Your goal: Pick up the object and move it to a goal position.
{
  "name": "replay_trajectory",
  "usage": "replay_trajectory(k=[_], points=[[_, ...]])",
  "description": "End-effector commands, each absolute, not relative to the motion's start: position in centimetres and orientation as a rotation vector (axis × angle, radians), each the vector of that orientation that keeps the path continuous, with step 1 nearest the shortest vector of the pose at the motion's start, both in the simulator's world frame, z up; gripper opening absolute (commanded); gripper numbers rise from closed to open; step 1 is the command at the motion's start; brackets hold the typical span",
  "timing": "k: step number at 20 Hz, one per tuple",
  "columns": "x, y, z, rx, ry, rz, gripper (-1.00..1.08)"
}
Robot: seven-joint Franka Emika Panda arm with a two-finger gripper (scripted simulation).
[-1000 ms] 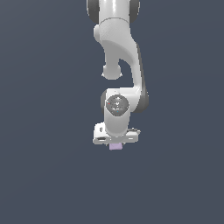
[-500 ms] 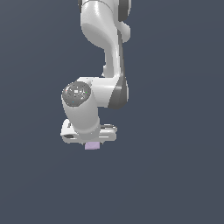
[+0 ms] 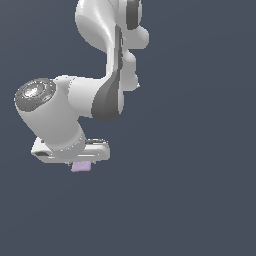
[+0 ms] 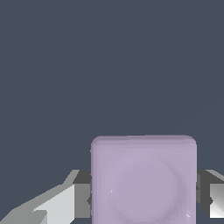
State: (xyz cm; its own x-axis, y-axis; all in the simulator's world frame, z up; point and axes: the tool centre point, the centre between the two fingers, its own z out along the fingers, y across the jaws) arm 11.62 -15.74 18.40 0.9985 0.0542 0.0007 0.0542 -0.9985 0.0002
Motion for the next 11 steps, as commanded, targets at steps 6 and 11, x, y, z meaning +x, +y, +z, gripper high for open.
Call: replay_trajectory(k=[6, 11], points=[[12.3, -17.7, 19.7, 3.140, 0.088, 0.000, -1.00], [12.4, -18.0, 19.9, 3.140, 0.088, 0.000, -1.00]])
